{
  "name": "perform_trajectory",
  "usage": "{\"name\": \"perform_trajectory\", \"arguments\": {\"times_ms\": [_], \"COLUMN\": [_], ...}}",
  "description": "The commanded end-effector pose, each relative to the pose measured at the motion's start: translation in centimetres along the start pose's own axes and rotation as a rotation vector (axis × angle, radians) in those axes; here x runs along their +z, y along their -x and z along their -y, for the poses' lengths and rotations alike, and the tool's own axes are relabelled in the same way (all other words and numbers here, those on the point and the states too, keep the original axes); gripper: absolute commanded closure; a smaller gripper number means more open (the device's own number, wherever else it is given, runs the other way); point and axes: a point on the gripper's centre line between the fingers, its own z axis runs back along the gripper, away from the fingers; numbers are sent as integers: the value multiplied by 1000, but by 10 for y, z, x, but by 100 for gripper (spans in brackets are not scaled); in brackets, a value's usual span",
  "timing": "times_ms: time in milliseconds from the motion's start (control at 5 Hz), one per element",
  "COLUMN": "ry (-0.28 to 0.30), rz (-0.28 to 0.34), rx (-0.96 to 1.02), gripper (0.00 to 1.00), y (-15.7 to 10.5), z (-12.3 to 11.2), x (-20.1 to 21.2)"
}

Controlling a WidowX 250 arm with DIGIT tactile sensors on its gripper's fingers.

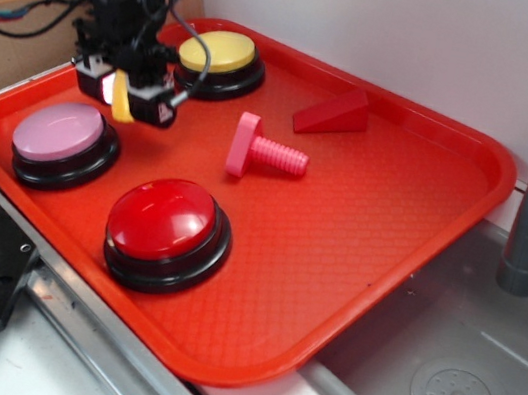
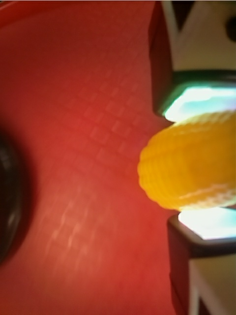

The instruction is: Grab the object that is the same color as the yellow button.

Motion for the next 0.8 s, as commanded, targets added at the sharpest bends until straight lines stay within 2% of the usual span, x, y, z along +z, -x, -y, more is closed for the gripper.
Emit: {"name": "perform_trajectory", "arguments": {"times_ms": [0, 200, 400, 600], "ry": [78, 114, 120, 74], "rz": [41, 56, 61, 53], "rx": [-51, -83, -116, -73], "gripper": [100, 100, 100, 100], "y": [22, 37, 51, 48], "z": [27, 44, 58, 51], "x": [72, 90, 96, 95]}}
